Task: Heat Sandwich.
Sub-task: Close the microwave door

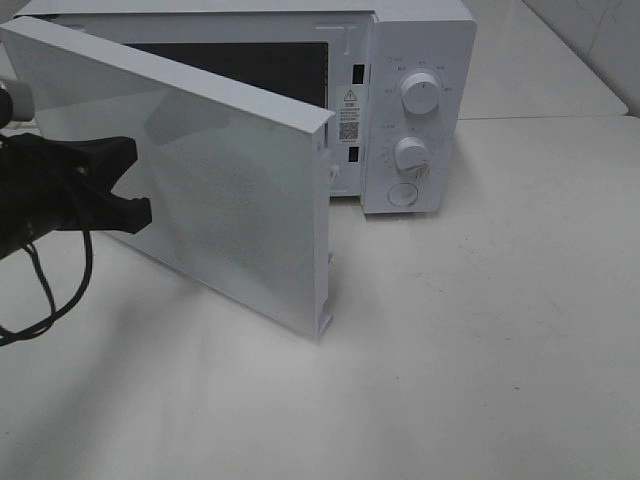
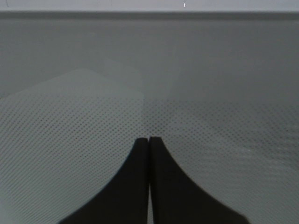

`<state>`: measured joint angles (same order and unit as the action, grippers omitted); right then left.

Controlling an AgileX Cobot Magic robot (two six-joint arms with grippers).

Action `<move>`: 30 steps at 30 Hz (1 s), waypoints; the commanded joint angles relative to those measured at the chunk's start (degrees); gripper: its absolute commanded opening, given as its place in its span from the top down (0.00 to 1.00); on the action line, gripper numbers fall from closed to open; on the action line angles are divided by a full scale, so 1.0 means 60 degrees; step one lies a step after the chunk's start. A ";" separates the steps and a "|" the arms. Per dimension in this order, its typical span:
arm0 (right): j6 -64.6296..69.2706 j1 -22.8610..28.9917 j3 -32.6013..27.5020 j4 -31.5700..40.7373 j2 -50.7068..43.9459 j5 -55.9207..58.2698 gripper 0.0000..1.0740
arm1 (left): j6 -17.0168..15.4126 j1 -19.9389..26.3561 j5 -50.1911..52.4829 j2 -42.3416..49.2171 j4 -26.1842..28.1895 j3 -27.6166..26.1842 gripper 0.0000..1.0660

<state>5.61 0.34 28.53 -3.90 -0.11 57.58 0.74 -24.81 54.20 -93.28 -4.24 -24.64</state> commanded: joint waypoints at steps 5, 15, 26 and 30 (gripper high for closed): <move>-0.0057 -0.0048 -0.0010 0.0019 -0.0286 -0.0067 0.29 | 0.0497 -0.0926 0.0115 -0.0602 0.1232 -0.0888 1.00; -0.0067 -0.0048 -0.0010 0.0019 -0.0286 -0.0067 0.29 | 0.0735 -0.1986 0.0105 -0.1413 0.2254 -0.1862 1.00; -0.0067 -0.0048 -0.0010 0.0019 -0.0286 -0.0067 0.29 | 0.1194 -0.2540 -0.0172 -0.2129 0.3123 -0.2865 1.00; -0.0048 -0.0048 -0.0010 0.0019 -0.0286 -0.0067 0.29 | 0.1194 -0.2540 -0.0248 -0.2378 0.3304 -0.3275 1.00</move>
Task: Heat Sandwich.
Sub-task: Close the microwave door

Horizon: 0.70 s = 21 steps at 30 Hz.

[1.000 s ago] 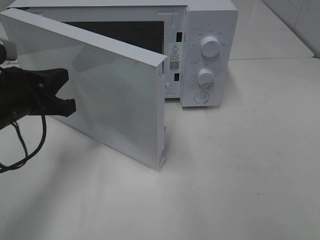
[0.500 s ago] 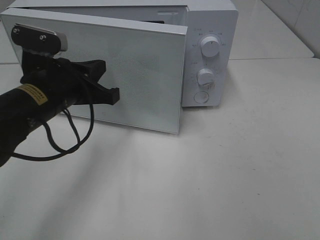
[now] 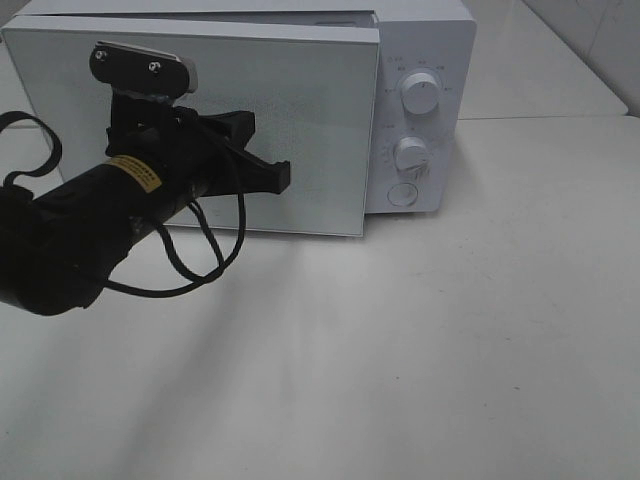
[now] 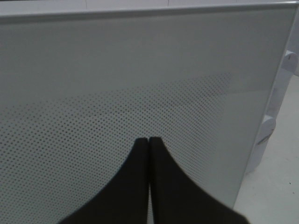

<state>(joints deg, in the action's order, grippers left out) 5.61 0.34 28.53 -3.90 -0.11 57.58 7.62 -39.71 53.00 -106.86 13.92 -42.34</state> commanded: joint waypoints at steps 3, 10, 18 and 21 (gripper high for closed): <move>-0.0067 -0.0048 -0.0010 0.0019 -0.0286 -0.0067 0.29 | 0.0048 -0.0057 -0.0239 -0.0334 0.0659 -0.0821 1.00; -0.0067 -0.0048 -0.0010 0.0019 -0.0286 -0.0067 0.29 | 0.0162 -0.0057 -0.0487 -0.0735 0.0821 -0.1509 1.00; -0.0057 -0.0048 -0.0010 0.0019 -0.0286 -0.0067 0.29 | 0.0267 -0.0057 -0.0926 -0.1079 0.0936 -0.2330 1.00; -0.0057 -0.0048 -0.0010 0.0019 -0.0286 -0.0067 0.29 | 0.0277 -0.0057 -0.0926 -0.1194 0.1041 -0.2588 1.00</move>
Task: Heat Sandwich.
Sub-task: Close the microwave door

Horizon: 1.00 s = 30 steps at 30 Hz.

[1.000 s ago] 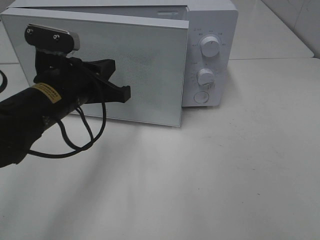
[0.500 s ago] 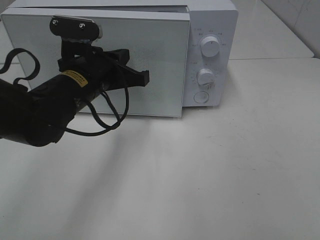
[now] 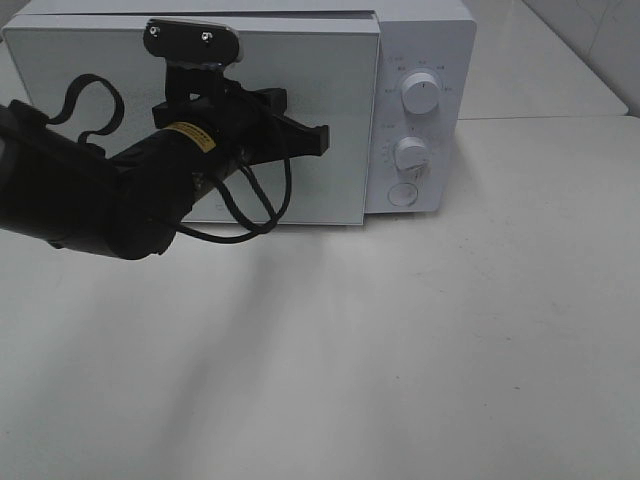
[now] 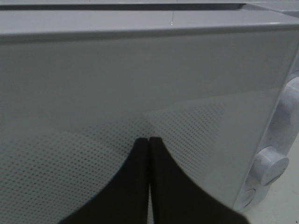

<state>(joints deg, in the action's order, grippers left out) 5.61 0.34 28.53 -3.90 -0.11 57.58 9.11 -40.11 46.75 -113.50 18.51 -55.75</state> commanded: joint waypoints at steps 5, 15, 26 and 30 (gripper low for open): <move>-0.0057 -0.0048 -0.0010 0.0019 -0.0286 -0.0067 0.29 | 0.0344 0.0067 0.0019 -0.0296 0.0525 -0.0821 1.00; -0.0057 -0.0048 -0.0010 0.0019 -0.0286 -0.0067 0.29 | 0.0449 0.0363 -0.0248 -0.0611 0.0840 -0.1528 1.00; -0.0057 -0.0048 -0.0010 0.0019 -0.0286 -0.0067 0.29 | 0.0449 0.0201 -0.0735 -0.0449 0.0697 -0.1499 1.00; -0.0057 -0.0048 -0.0010 0.0019 -0.0286 -0.0067 0.29 | 0.0449 0.0057 -0.1222 -0.0258 0.0640 -0.1499 1.00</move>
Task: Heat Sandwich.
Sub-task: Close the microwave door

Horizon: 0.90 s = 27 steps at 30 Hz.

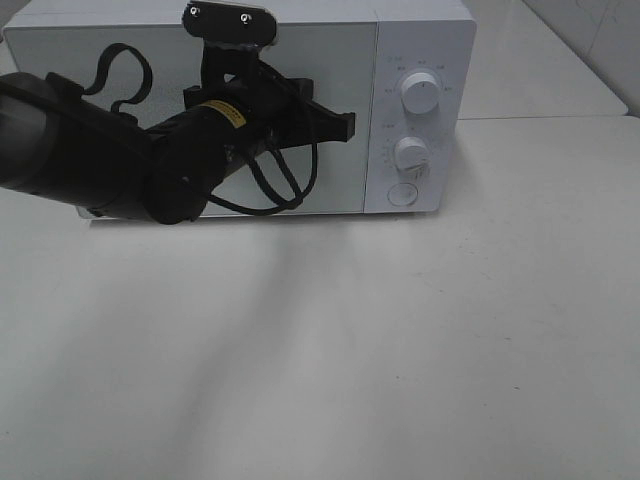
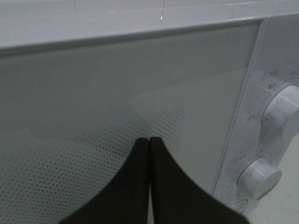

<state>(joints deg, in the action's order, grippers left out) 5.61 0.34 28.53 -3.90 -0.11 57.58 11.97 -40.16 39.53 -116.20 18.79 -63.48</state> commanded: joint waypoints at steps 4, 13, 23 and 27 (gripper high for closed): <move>-0.0057 -0.0048 -0.0010 0.0019 -0.0286 -0.0067 0.29 | 0.0019 -0.0067 -0.1079 0.0449 0.0497 -0.0210 1.00; -0.0057 -0.0048 -0.0010 0.0019 -0.0286 -0.0067 0.29 | 0.0124 -0.0315 -0.2473 0.1146 0.0497 0.0353 1.00; -0.0057 -0.0048 -0.0010 0.0019 -0.0286 -0.0067 0.29 | 0.0143 -0.0372 -0.4641 0.2225 0.0497 0.1805 0.68; -0.0057 -0.0048 -0.0010 0.0019 -0.0286 -0.0067 0.29 | 0.0124 -0.0372 -0.5682 0.2655 0.0497 0.1939 0.05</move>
<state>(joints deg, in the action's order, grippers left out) 5.61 0.34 28.53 -3.90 -0.11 57.58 12.61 -42.00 6.47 -101.18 21.31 -51.97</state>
